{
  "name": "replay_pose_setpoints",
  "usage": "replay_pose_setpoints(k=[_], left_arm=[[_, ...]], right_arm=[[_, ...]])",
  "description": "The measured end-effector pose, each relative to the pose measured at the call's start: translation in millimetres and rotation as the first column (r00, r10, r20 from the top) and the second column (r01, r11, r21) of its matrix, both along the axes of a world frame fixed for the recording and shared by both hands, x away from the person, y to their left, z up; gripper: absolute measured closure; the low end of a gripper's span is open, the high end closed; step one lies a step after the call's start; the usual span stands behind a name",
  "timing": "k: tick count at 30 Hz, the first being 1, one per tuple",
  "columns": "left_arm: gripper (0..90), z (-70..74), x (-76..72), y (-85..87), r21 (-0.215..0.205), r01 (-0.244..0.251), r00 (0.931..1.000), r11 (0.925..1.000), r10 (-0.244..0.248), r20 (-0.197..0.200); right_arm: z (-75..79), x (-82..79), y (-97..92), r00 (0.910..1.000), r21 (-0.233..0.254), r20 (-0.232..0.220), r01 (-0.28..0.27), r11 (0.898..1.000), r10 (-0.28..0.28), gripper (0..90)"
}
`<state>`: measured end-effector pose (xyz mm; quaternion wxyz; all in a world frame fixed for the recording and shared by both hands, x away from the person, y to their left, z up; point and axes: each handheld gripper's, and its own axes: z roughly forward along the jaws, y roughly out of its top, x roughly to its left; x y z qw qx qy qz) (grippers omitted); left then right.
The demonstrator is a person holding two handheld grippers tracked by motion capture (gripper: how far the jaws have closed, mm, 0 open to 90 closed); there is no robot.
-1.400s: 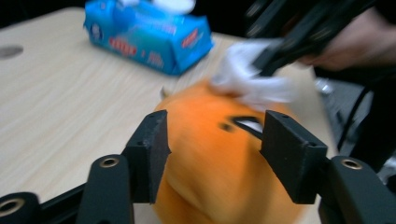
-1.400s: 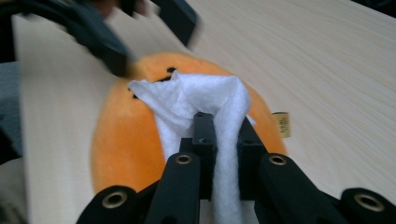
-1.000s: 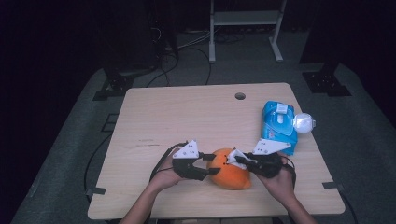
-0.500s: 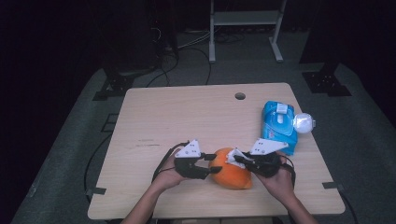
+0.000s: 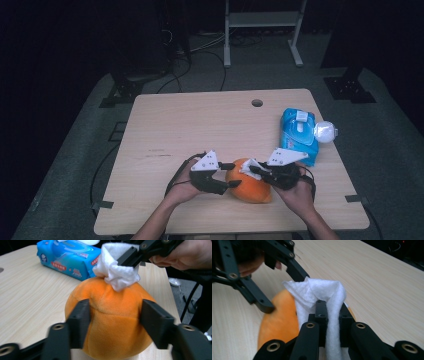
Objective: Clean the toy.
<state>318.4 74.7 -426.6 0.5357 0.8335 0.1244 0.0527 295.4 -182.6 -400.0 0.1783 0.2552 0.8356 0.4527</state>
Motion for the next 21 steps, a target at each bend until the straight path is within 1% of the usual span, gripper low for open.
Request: replay_pose_setpoints(k=[2, 3, 5, 6, 7, 8, 10, 11, 13, 15, 16, 18, 19, 21], left_arm=[[41.2, -1.5, 0.8, -0.9, -0.008, -0.003, 1.0, 1.0, 0.002, -0.005], [45.8, -1.3, 0.9, -1.2, -0.005, -0.002, 1.0, 1.0, 0.002, -0.003], [52.8, -0.1, 1.1, -1.5, -0.001, -0.003, 1.0, 1.0, 0.003, -0.003], [54.3, 0.4, 0.9, -2.1, -0.003, -0.004, 1.0, 1.0, 0.004, -0.001], [55.0, 0.8, 0.3, -3.1, -0.007, -0.011, 0.9999, 0.9999, 0.011, 0.003], [55.3, 1.5, -0.2, -4.2, -0.01, -0.016, 0.9998, 0.9998, 0.016, 0.009], [55.3, 2.8, -1.6, -7.5, -0.012, -0.014, 0.9998, 0.9998, 0.015, 0.015], [55.1, 3.3, -2.5, -8.3, -0.001, -0.01, 0.9996, 1.0, 0.01, 0.027], [55.0, 3.1, -4.8, -8.5, 0.008, -0.009, 0.9992, 0.9999, 0.009, 0.04], [55.0, 1.9, -6.4, -8.8, 0.008, -0.001, 0.999, 1.0, 0.0, 0.045], [55.1, 1.7, -7.2, -9.2, 0.009, 0.005, 0.9989, 0.9999, -0.005, 0.047], [55.1, 1.2, -9.1, -10.2, 0.019, 0.028, 0.9976, 0.9994, -0.029, 0.063], [55.0, 0.9, -9.2, -9.7, 0.021, 0.035, 0.9974, 0.9992, -0.036, 0.062], [53.6, -0.3, -7.9, -7.2, 0.015, 0.035, 0.9981, 0.9993, -0.035, 0.05]], right_arm=[[-3.0, 2.7, -3.6, 0.9997, 0.016, -0.021, 0.011, 1.0, -0.011, 81.6], [-3.3, 3.3, -4.4, 0.9996, 0.022, -0.026, 0.01, 1.0, -0.01, 81.7], [-1.7, 1.1, -2.7, 0.9999, 0.009, -0.006, 0.012, 1.0, -0.012, 81.7], [0.1, -1.7, -1.3, 0.9999, 0.002, 0.009, 0.013, 1.0, -0.013, 81.7], [2.1, -3.9, -0.6, 0.9998, 0.003, 0.021, 0.005, 1.0, -0.006, 81.7], [4.0, -6.2, 0.7, 0.9997, 0.012, 0.024, -0.001, 1.0, 0.001, 81.8], [7.1, -12.0, 7.3, 0.9988, 0.028, 0.027, -0.042, 0.999, 0.041, 81.8], [7.5, -13.9, 10.5, 0.9981, 0.02, 0.035, -0.051, 0.998, 0.05, 81.7], [8.2, -15.5, 15.7, 0.9973, 0.0, 0.046, -0.058, 0.998, 0.058, 81.8], [8.1, -12.3, 13.6, 0.9977, 0.012, 0.04, -0.055, 0.998, 0.055, 81.8], [8.0, -9.7, 11.2, 0.9985, 0.018, 0.037, -0.04, 0.999, 0.039, 81.8], [8.0, -6.2, 7.1, 0.9994, 0.021, 0.033, -0.015, 1.0, 0.014, 81.8], [7.0, -3.2, 3.2, 0.9996, 0.02, 0.028, 0.005, 1.0, -0.006, 81.8], [3.3, 1.1, -1.7, 0.9997, 0.014, 0.005, 0.024, 1.0, -0.025, 81.8]])
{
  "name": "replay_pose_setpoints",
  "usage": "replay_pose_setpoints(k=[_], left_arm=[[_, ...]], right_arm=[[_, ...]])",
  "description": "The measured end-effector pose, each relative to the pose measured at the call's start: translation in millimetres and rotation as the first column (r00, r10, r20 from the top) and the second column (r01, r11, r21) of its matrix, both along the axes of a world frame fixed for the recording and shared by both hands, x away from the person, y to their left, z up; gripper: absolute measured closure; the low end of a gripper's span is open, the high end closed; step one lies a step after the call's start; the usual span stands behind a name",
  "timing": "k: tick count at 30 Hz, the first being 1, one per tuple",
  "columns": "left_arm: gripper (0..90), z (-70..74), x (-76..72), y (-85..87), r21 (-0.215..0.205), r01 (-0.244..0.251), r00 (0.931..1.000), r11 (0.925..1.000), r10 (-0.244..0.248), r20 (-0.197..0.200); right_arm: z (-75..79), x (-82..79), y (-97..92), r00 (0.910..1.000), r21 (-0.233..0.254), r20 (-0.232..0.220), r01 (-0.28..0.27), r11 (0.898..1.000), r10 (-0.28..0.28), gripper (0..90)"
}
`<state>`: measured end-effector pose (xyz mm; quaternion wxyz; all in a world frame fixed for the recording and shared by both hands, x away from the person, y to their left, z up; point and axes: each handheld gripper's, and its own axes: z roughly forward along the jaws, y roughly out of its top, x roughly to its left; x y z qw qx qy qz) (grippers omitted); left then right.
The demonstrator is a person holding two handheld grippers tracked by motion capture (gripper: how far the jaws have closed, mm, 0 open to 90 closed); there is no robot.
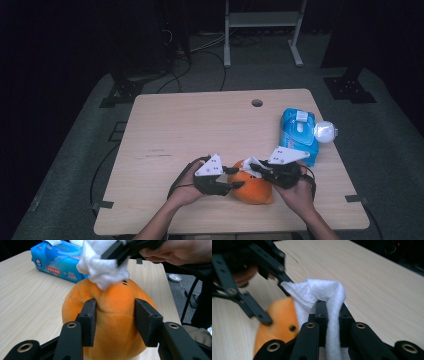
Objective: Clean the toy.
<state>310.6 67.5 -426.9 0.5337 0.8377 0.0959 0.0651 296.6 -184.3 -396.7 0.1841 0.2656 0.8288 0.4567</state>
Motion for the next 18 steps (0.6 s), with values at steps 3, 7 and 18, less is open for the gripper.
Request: replay_pose_setpoints(k=[3, 7, 18], left_arm=[[42.4, 1.2, 3.9, 5.7, -0.04, -0.006, 0.9974, 0.9992, 0.003, -0.072], [33.4, 2.4, 4.5, 5.5, -0.06, -0.02, 0.9916, 0.998, 0.012, -0.129], [54.0, 1.8, -7.0, -0.1, 0.062, 0.042, 0.9991, 0.9972, -0.042, -0.006]], right_arm=[[-6.9, 2.9, -3.6, 0.9988, 0.011, -0.048, -0.007, 1.0, 0.008, 81.8], [-7.4, -2.8, -1.6, 0.998, 0.015, -0.06, -0.021, 1.0, 0.022, 81.9], [-2.0, -11.1, 14.4, 0.997, -0.017, -0.034, -0.07, 0.997, 0.07, 82.3]])
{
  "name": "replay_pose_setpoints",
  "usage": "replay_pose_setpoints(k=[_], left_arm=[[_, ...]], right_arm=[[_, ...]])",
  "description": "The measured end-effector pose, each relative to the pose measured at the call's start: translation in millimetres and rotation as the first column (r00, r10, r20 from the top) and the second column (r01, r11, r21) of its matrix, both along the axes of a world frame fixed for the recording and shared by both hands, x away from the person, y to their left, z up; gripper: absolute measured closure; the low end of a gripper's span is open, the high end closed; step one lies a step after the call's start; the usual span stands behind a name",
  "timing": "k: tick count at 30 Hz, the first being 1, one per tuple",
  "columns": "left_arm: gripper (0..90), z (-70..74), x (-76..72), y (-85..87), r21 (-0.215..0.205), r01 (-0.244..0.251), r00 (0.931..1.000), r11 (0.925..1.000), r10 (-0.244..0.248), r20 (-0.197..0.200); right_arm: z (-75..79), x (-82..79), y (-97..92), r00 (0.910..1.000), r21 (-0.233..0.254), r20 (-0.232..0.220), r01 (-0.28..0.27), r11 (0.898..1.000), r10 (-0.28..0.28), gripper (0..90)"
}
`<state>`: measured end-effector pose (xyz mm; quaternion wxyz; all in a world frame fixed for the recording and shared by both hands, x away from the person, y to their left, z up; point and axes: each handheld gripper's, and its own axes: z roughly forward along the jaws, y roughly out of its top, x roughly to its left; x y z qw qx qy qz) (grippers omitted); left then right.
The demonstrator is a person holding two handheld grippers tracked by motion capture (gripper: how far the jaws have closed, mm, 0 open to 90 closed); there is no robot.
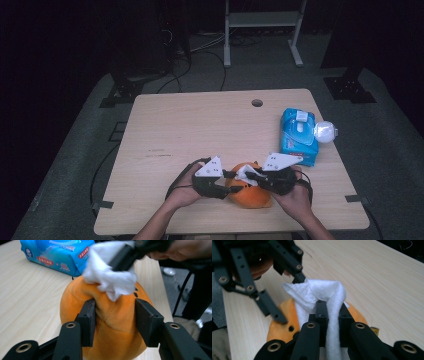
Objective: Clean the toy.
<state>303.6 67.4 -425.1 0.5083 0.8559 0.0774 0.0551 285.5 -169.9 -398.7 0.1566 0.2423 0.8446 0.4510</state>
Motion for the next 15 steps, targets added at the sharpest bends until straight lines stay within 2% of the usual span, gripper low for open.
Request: replay_pose_setpoints(k=[3, 6, 8, 10, 13, 15], left_arm=[[54.4, -0.9, -1.8, -1.0, -0.001, 0.031, 0.9994, 0.9995, -0.031, 0.019], [54.0, -0.8, -0.5, -0.6, -0.004, 0.029, 0.9995, 0.9996, -0.029, 0.013], [49.7, -0.5, 3.3, 1.8, -0.008, 0.02, 0.9996, 0.9998, -0.02, -0.017], [43.5, 1.4, 7.2, 5.3, -0.025, 0.001, 0.9979, 0.9997, -0.003, -0.065], [39.0, 6.4, 10.8, 9.4, -0.068, -0.034, 0.9893, 0.9971, 0.024, -0.144], [38.5, 7.0, 11.2, 8.8, -0.052, -0.036, 0.9869, 0.998, 0.027, -0.159]], right_arm=[[0.7, 9.1, -3.3, 0.9998, 0.012, 0.007, 0.02, 1.0, -0.02, 82.3], [-1.5, 16.9, -9.4, 0.999, 0.015, -0.009, 0.044, 0.999, -0.044, 82.2], [-5.2, 17.8, -11.2, 0.9987, 0.016, -0.03, 0.041, 0.999, -0.04, 82.3], [-7.0, 14.4, -10.5, 0.9988, 0.0, -0.033, 0.035, 0.999, -0.035, 82.3], [-7.0, 8.6, -11.1, 0.999, 0.009, -0.038, 0.024, 1.0, -0.024, 82.4], [-6.8, 2.3, -10.3, 0.9988, 0.023, -0.048, 0.005, 1.0, -0.004, 82.4]])
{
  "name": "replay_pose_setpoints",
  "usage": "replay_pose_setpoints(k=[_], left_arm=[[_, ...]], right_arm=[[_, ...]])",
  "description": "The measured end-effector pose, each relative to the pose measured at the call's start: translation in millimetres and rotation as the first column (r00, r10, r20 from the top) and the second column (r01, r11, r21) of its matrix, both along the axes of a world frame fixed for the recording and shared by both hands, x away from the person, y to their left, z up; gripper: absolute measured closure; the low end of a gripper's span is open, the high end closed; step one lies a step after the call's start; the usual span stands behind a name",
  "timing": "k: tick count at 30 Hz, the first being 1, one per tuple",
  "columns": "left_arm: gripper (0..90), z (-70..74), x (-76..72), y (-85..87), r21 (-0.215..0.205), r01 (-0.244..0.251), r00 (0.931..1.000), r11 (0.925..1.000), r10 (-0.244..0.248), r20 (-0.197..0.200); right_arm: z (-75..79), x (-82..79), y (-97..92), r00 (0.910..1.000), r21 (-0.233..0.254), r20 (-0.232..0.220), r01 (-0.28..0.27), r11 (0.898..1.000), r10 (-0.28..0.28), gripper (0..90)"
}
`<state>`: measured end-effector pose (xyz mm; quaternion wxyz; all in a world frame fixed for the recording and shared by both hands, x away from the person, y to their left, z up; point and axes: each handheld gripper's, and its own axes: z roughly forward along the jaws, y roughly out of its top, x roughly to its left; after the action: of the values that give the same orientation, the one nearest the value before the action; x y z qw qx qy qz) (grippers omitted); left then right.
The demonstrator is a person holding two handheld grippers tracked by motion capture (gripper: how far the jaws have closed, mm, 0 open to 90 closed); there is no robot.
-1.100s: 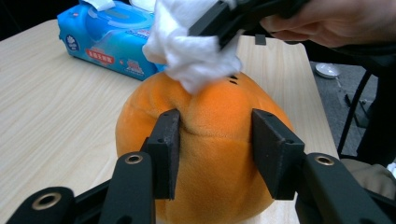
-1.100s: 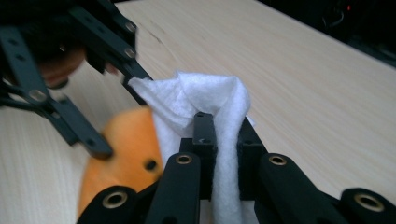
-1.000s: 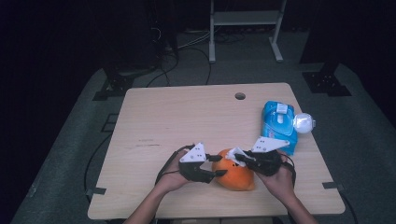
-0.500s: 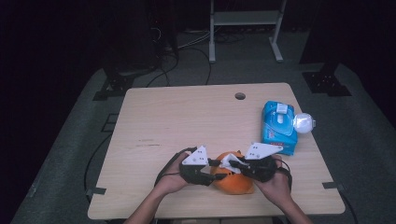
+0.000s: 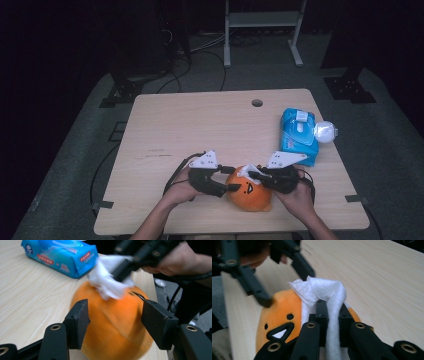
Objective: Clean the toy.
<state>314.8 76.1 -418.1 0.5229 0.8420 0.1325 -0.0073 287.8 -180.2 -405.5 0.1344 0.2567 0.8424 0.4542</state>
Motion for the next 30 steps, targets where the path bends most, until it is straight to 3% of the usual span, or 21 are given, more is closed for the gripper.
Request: replay_pose_setpoints(k=[4, 8, 12, 17, 20, 23, 25, 28, 30], left_arm=[[43.6, -6.9, -3.6, -5.0, 0.026, 0.026, 0.9997, 0.9993, -0.026, -0.004], [48.2, -4.5, -9.0, -8.5, 0.054, 0.05, 0.9971, 0.9973, -0.053, 0.054], [49.2, -5.2, -11.7, -7.5, 0.077, 0.059, 0.9941, 0.9953, -0.066, 0.086], [49.5, -8.3, -9.4, -3.8, 0.073, 0.05, 0.9945, 0.996, -0.057, 0.088], [49.3, -9.1, -7.1, -0.5, 0.078, 0.035, 0.9956, 0.9964, -0.041, 0.084], [45.7, -7.4, -4.4, 0.9, 0.067, 0.008, 0.9976, 0.9977, -0.012, 0.069], [39.3, -3.6, -3.3, 1.0, 0.056, -0.007, 0.9988, 0.9984, 0.005, 0.049], [37.7, 0.0, -2.1, -1.4, 0.024, -0.026, 0.9995, 0.9994, 0.026, -0.015], [38.2, -2.8, -2.5, -4.3, 0.042, -0.025, 0.9996, 0.9988, 0.026, -0.013]], right_arm=[[1.4, -10.3, 3.4, 0.9997, -0.032, 0.015, -0.018, 0.999, 0.019, 82.4], [9.1, -11.0, 8.5, 0.9992, -0.001, 0.029, -0.029, 1.0, 0.029, 82.3], [9.4, -7.4, 17.9, 0.9976, -0.009, 0.031, -0.063, 0.998, 0.063, 82.3], [3.7, 4.3, 0.2, 0.9999, -0.002, 0.001, -0.011, 1.0, 0.011, 82.3], [-1.8, 8.9, -17.2, 0.9992, -0.013, -0.02, 0.035, 0.999, -0.036, 82.3], [-8.6, 8.6, -29.3, 0.9963, 0.013, -0.066, 0.056, 0.998, -0.055, 82.4], [-9.7, 7.4, -30.4, 0.9959, 0.016, -0.071, 0.058, 0.998, -0.056, 82.4], [-9.4, 4.6, -29.3, 0.9962, 0.005, -0.062, 0.062, 0.998, -0.061, 82.4], [-9.2, 3.9, -27.6, 0.9965, 0.002, -0.061, 0.057, 0.998, -0.057, 82.4]])
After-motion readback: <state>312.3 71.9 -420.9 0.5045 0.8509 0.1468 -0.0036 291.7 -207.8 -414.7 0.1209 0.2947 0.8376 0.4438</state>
